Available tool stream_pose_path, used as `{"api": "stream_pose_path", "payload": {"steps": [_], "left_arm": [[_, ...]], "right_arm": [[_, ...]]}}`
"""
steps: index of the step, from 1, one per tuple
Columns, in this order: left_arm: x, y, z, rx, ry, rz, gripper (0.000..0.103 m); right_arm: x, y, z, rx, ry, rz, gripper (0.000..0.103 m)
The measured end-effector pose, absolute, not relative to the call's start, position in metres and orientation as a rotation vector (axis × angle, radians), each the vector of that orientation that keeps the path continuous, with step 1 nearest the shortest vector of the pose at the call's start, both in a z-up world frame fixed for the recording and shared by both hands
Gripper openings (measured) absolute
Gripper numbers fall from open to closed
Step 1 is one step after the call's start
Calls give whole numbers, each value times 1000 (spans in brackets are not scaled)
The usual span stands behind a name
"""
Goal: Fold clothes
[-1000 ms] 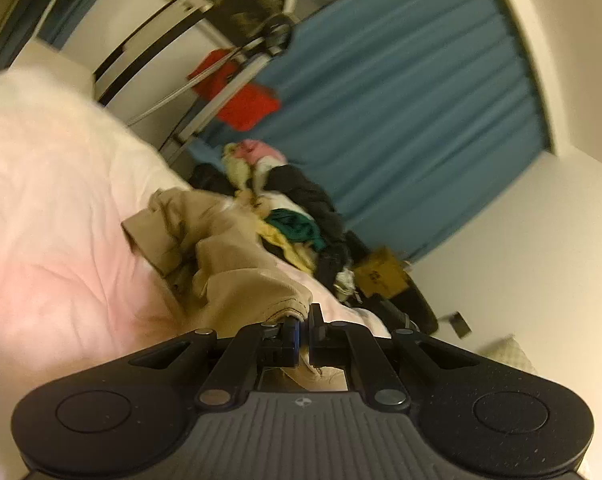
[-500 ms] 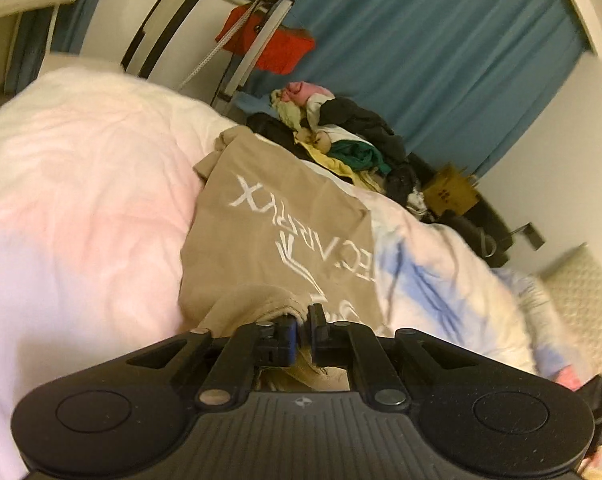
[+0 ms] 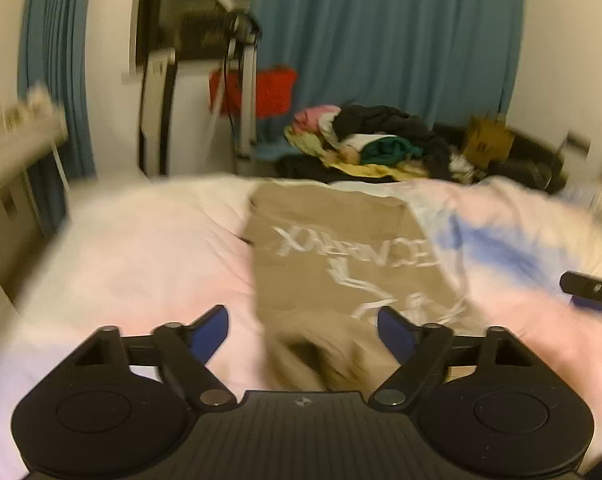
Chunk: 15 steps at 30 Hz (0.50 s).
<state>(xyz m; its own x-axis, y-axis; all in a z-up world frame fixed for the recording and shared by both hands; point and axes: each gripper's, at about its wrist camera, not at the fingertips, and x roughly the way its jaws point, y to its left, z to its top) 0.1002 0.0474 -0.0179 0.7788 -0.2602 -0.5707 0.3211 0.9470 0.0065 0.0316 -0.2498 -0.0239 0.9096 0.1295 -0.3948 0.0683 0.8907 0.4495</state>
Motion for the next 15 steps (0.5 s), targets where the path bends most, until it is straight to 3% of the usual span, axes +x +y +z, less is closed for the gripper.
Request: {"api": "stream_pose_path", "payload": {"steps": [7, 15], "left_arm": [[75, 38, -31, 311, 598, -422, 84], [64, -10, -80, 554, 662, -612, 85]], "right_arm": [[34, -157, -49, -149, 594, 235, 87], [39, -135, -83, -470, 730, 257, 87]]}}
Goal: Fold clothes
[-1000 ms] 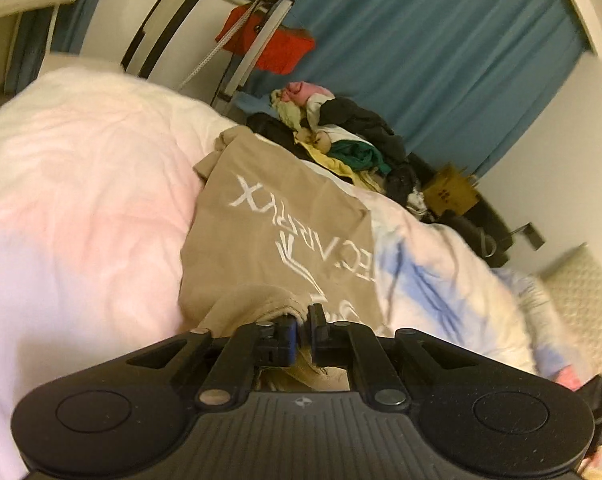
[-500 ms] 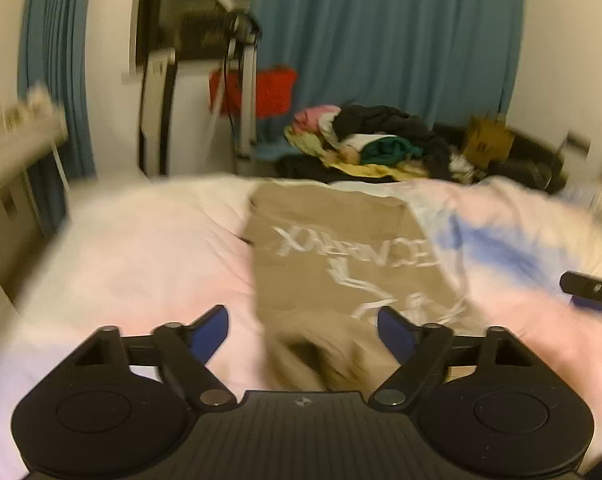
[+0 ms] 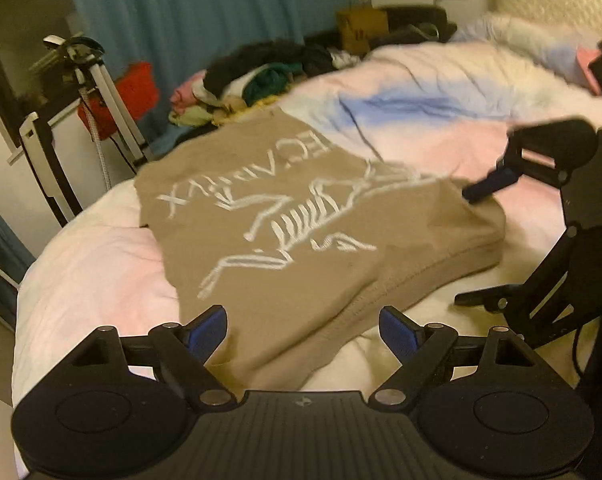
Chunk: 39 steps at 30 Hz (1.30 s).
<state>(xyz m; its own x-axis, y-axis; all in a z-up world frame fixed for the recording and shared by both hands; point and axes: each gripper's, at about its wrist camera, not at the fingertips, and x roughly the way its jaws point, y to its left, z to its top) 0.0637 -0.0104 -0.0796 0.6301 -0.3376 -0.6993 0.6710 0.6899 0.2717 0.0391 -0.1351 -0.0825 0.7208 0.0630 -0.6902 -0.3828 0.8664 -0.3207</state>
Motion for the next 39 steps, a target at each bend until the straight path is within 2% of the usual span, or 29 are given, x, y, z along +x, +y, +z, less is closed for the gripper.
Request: {"api": "stream_pose_path", "payload": {"steps": [3, 9, 22, 32, 39], "left_arm": [[72, -15, -87, 526, 695, -619, 85], [78, -19, -88, 518, 721, -621, 85], [67, -46, -104, 555, 725, -662, 89], [60, -59, -129, 765, 532, -441, 91], [69, -29, -77, 494, 349, -231, 92]], "right_arm": [[43, -133, -97, -582, 741, 216, 87], [49, -144, -87, -523, 663, 118, 87], [59, -190, -59, -91, 615, 73, 87], [71, -240, -65, 339, 664, 41, 87], [80, -269, -83, 605, 714, 38, 87]]}}
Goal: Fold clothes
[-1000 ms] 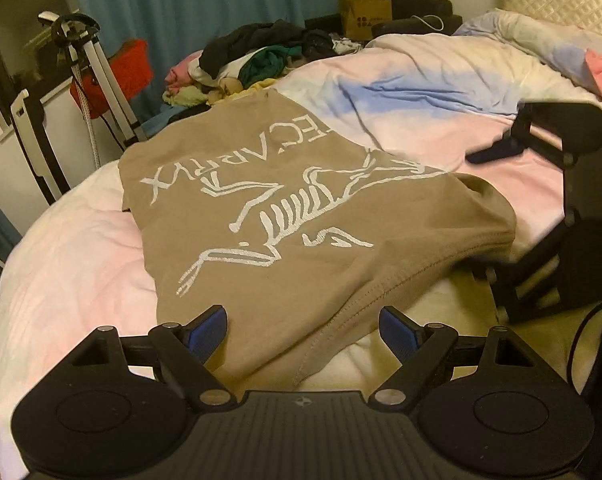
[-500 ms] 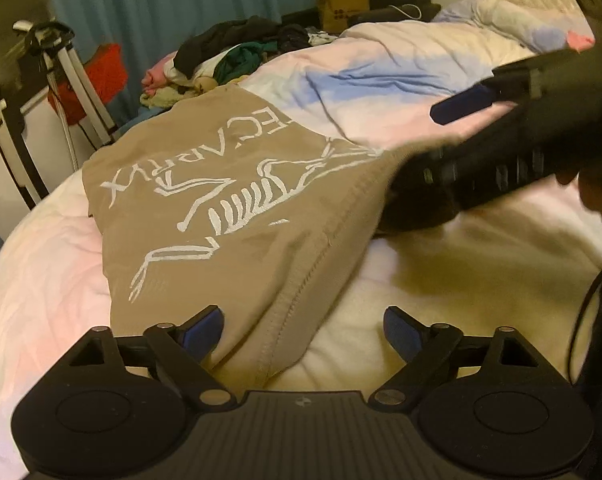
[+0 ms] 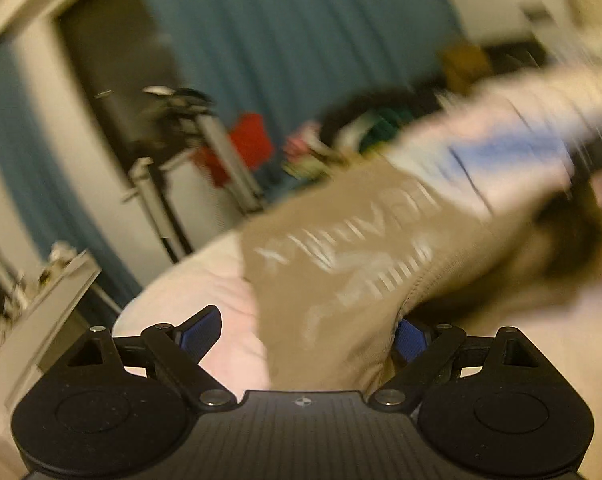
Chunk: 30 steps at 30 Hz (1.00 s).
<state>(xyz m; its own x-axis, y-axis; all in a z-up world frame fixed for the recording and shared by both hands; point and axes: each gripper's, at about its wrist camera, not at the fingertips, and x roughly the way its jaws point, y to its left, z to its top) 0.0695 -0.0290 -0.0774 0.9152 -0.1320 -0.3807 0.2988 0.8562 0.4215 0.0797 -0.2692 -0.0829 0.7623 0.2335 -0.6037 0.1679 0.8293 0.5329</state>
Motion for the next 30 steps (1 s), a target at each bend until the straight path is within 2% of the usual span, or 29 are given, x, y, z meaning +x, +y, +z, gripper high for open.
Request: {"api": "stream_pose_path", "payload": {"steps": [5, 13, 16, 21, 26, 30], "left_arm": [[77, -14, -59, 367, 310, -163, 93], [96, -16, -70, 398, 395, -63, 93], [97, -12, -78, 410, 446, -58, 93], [84, -28, -92, 524, 440, -132, 93], [81, -45, -112, 644, 429, -124, 92], [94, -29, -105, 544, 426, 20, 92]], "right_arm": [[80, -257, -82, 561, 733, 82, 87], [78, -203, -89, 83, 803, -8, 87], [68, -211, -82, 74, 726, -123, 87], [50, -246, -57, 300, 503, -224, 87], [48, -250, -55, 346, 465, -201, 87], [50, -243, -54, 306, 451, -191, 87]]}}
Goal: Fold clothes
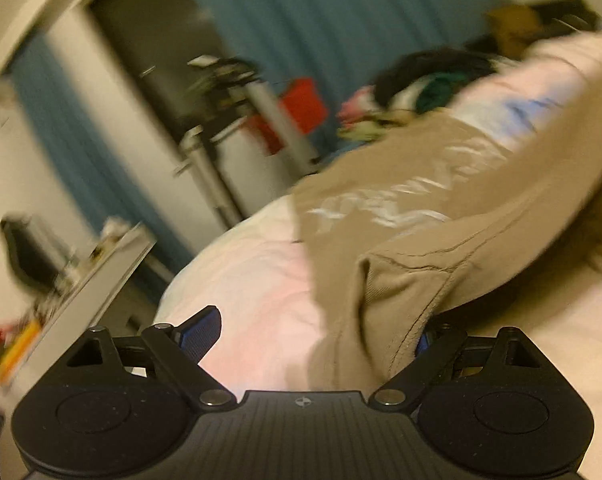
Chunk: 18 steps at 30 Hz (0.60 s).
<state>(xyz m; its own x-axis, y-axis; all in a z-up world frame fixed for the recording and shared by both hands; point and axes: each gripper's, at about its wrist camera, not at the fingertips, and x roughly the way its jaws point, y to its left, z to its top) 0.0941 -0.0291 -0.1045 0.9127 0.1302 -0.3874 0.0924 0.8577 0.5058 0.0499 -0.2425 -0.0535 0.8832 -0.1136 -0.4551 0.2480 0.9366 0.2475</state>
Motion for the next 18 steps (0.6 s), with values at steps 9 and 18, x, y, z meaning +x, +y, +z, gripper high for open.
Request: {"api": "stream_pose_path", "payload": {"steps": [9, 18], "left_arm": [[89, 19, -60, 203, 333, 164, 93], [44, 34, -33, 49, 264, 135, 97]], "right_arm": [[65, -205, -75, 119, 668, -22, 87], [12, -235, -41, 312, 379, -316, 90]]}}
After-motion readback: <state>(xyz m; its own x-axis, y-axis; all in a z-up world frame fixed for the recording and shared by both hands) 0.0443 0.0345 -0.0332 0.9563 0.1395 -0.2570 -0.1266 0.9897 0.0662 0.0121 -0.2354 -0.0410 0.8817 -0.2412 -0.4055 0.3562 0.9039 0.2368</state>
